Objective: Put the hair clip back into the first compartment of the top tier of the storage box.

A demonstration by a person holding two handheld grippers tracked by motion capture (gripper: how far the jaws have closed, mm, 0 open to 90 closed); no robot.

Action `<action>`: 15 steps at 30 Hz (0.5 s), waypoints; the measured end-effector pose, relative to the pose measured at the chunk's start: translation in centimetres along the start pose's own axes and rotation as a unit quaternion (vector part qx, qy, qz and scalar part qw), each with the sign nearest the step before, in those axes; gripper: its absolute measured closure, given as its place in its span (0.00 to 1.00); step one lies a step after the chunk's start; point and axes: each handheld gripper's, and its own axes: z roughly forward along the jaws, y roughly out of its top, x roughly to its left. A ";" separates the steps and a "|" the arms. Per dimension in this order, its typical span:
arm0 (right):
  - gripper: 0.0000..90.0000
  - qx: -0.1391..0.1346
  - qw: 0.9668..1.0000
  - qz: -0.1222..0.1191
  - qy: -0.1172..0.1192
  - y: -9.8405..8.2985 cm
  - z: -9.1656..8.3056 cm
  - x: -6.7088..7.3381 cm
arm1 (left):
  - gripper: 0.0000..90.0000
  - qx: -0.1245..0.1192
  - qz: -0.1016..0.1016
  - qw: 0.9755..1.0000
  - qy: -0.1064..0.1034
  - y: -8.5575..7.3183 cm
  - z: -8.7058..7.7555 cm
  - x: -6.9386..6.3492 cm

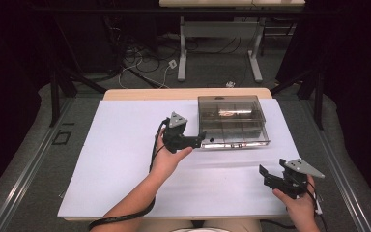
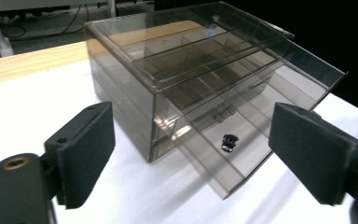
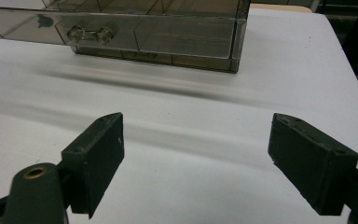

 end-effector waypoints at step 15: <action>0.20 0.004 1.000 -0.002 -0.002 0.0 0.0 0.0 | 0.01 -0.006 -0.004 1.000 0.010 -1.9 -3.0 1.9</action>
